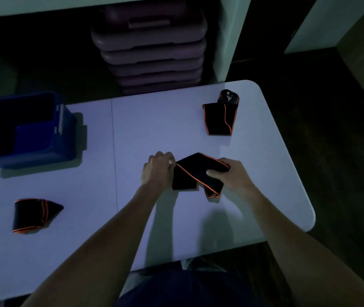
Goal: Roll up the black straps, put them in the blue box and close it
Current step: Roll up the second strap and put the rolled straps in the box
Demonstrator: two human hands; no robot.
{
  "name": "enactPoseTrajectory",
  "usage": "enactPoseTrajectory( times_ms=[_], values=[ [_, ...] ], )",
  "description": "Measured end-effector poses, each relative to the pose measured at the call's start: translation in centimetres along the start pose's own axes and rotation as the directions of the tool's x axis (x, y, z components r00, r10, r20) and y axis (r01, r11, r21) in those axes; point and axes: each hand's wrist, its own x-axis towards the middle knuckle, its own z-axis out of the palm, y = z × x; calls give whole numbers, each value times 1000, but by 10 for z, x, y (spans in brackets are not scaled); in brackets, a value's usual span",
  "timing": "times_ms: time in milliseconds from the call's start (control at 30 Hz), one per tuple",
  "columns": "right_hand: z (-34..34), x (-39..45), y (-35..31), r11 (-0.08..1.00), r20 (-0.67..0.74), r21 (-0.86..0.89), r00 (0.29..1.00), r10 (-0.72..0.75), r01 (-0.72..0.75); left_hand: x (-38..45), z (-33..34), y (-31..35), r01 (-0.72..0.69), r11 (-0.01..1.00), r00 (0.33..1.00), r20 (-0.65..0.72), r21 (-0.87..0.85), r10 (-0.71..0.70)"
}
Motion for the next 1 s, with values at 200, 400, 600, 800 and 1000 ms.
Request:
enactPoseTrajectory(
  times_ms=[200,400,600,800,1000],
  values=[
    [8,20,-26,954,221,217,963,157,-205,6,9,7,-146,982,962,214,-122,169],
    [6,23,-44,866,411,401,903,122,-299,3,11,2,-41,976,999,8,-216,43],
    [13,35,-67,781,492,527,870,42,-336,2,2,-8,254,908,967,103,-334,-233],
    [54,47,-78,824,436,493,899,43,-279,8,14,-32,489,725,872,258,-485,-416],
    [78,55,-38,994,230,-109,972,44,-19,10,21,-56,589,624,794,222,-514,-567]
  ],
)
